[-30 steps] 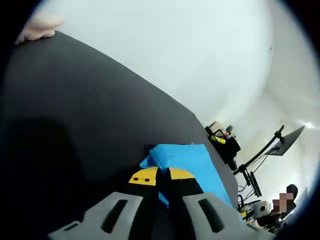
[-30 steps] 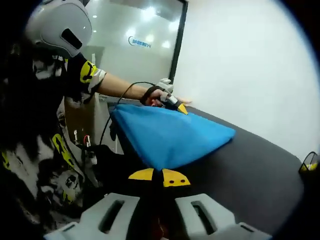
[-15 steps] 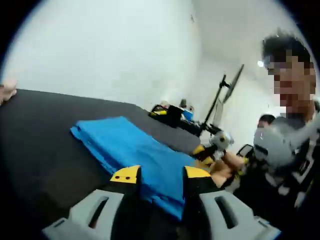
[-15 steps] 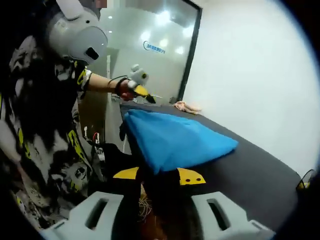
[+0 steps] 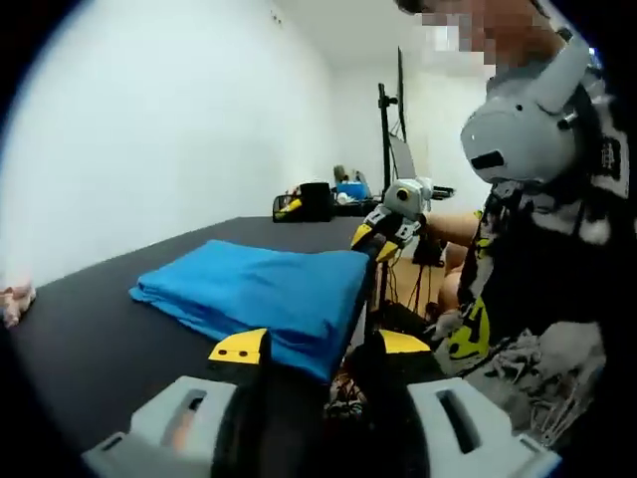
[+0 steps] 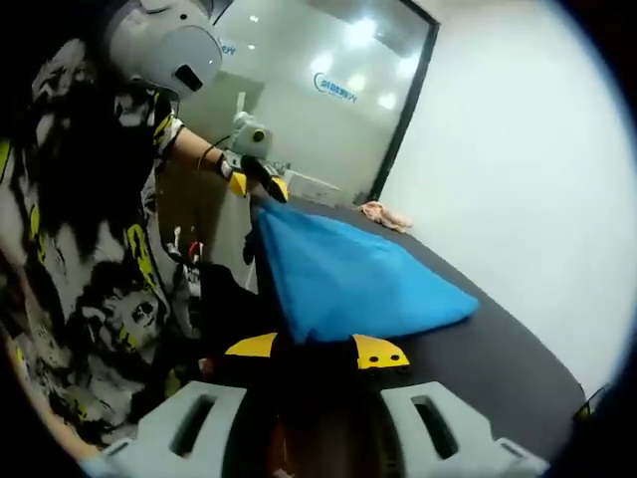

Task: Spread out the cloth and fold it

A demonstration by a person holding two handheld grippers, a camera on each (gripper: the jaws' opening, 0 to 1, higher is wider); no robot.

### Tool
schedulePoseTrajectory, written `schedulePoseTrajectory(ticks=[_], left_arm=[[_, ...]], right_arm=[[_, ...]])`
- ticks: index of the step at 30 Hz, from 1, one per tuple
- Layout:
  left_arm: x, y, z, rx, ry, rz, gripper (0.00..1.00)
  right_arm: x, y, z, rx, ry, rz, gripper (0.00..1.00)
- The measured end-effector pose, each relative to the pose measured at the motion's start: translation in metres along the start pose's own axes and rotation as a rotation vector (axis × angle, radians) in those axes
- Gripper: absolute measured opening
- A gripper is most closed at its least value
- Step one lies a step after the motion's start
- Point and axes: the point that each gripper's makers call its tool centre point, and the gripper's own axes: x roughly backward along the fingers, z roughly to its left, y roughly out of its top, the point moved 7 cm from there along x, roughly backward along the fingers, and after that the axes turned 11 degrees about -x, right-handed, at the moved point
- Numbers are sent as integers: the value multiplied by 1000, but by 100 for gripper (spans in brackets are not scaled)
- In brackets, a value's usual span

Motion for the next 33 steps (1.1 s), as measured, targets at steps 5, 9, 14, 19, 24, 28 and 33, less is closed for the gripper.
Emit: schedulePoseTrajectory(ticks=[5, 9, 14, 19, 24, 28, 33], left_arm=[[-11, 5, -6, -280, 29, 83, 33], [-20, 12, -11, -305, -18, 65, 33], [-26, -2, -9, -377, -27, 140, 28], [-24, -10, -6, -139, -42, 66, 15], [-24, -9, -8, -193, -41, 76, 14], [-25, -6, -5, -184, -45, 79, 6], [-21, -4, 2, -98, -26, 71, 1]], right_arm=[[-10, -3, 0, 51, 11, 54, 25], [-18, -5, 1, 47, 22, 48, 25], [-19, -7, -2, 43, 37, 45, 24], [-17, -11, -3, -2, 47, 8, 23], [-13, -8, -4, -44, 49, -15, 13], [-16, -5, -7, -40, 35, -25, 4], [-13, 0, -6, -118, 45, -37, 3]])
